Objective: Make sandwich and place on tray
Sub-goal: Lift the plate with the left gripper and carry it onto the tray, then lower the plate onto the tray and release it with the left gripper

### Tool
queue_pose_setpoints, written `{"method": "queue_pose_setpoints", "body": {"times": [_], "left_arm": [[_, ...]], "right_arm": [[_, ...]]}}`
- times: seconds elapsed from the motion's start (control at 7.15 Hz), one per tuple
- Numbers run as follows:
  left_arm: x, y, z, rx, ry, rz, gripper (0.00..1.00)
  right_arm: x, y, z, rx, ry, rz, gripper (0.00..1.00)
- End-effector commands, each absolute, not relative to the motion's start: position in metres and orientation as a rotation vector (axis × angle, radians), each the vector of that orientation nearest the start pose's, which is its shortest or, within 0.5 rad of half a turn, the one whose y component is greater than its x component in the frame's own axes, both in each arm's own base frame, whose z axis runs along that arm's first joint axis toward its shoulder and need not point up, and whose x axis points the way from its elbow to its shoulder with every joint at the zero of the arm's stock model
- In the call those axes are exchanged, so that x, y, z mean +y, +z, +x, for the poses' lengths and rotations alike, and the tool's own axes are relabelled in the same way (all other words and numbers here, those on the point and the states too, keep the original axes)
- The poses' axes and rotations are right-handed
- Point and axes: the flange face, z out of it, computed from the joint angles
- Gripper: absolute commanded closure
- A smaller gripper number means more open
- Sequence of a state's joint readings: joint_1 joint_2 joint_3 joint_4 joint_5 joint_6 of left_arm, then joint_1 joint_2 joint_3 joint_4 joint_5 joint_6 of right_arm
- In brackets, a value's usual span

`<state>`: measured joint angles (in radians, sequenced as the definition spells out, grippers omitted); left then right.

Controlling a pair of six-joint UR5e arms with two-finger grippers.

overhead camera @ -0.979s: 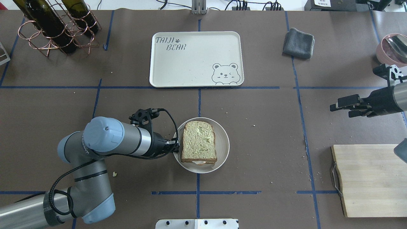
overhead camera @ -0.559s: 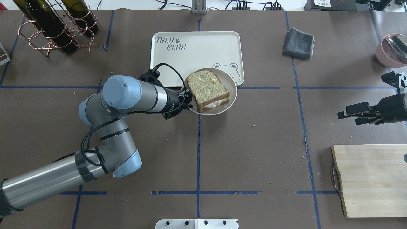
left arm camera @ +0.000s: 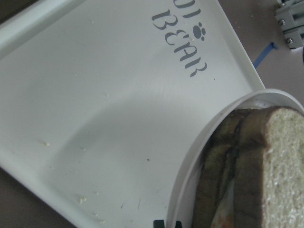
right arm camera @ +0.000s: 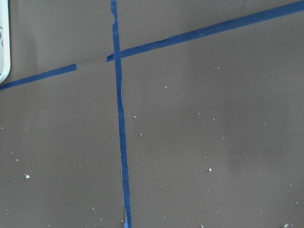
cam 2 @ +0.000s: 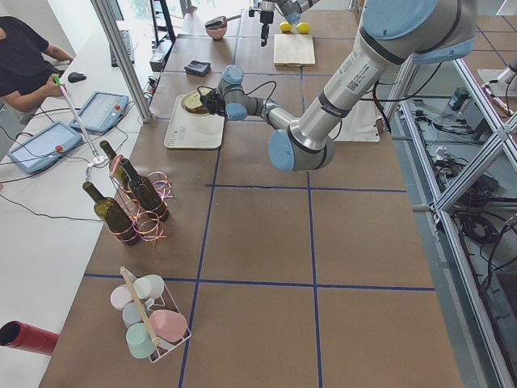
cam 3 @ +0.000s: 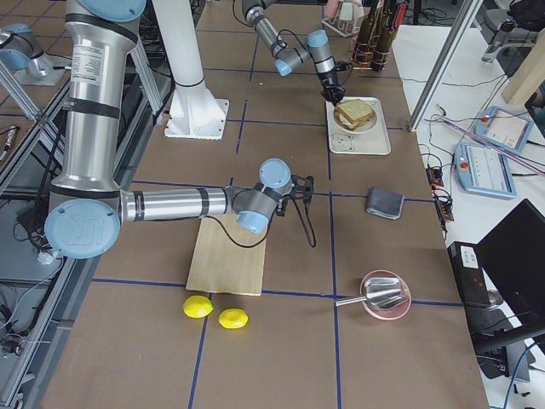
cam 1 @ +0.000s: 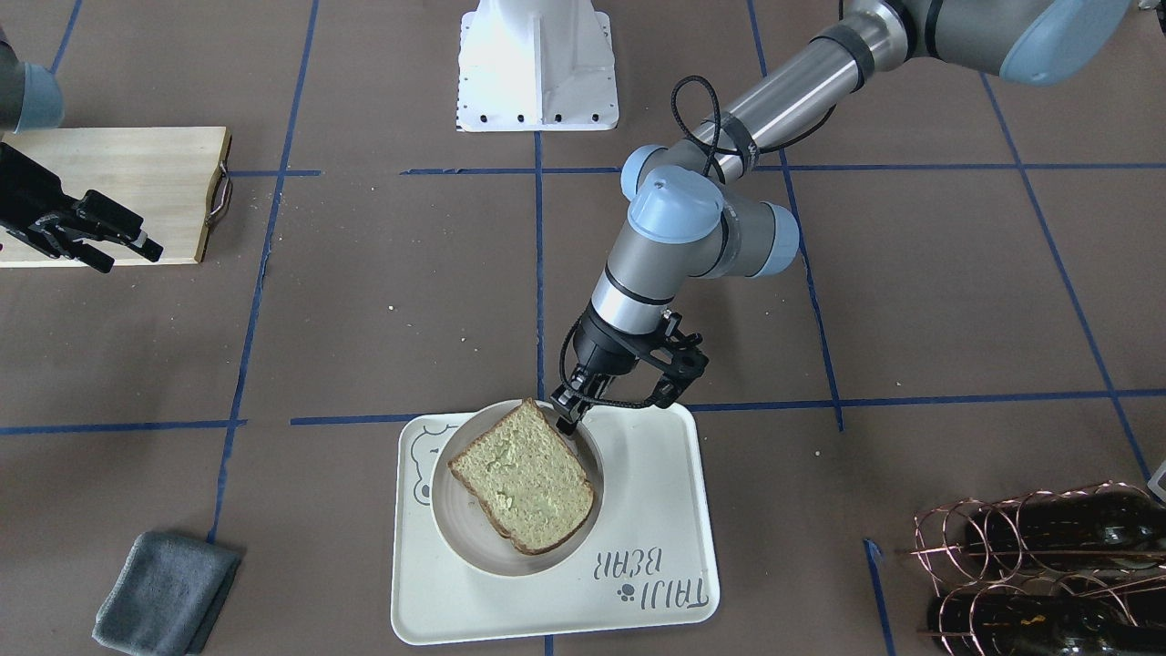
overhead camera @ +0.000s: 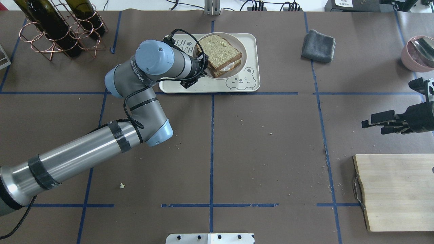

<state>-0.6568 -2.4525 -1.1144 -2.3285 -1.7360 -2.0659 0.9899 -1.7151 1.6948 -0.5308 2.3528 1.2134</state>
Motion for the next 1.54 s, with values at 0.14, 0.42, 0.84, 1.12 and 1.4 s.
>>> {"method": "queue_pose_setpoints", "body": {"times": [0.14, 0.42, 0.84, 1.12, 1.4], "left_arm": [[-0.598, 0.239, 0.584, 1.197, -0.910, -0.034, 1.00], [-0.597, 0.242, 0.584, 1.190, -0.855, 0.004, 0.76], [-0.569, 0.260, 0.535, 1.220, -0.792, 0.011, 0.53], [-0.536, 0.279, 0.420, 1.278, -0.634, -0.022, 0.53], [-0.472, 0.367, 0.280, 1.202, -0.346, 0.142, 0.53]], "right_arm": [[-0.406, 0.543, -0.191, -1.189, 0.159, 0.049, 0.00], [-0.406, 0.542, -0.192, -1.191, 0.159, 0.051, 0.00], [-0.407, 0.542, -0.192, -1.190, 0.161, 0.050, 0.00], [-0.419, 0.556, -0.139, -1.182, 0.265, 0.051, 0.00], [-0.434, 0.587, -0.066, -1.075, 0.278, 0.086, 0.00]]}}
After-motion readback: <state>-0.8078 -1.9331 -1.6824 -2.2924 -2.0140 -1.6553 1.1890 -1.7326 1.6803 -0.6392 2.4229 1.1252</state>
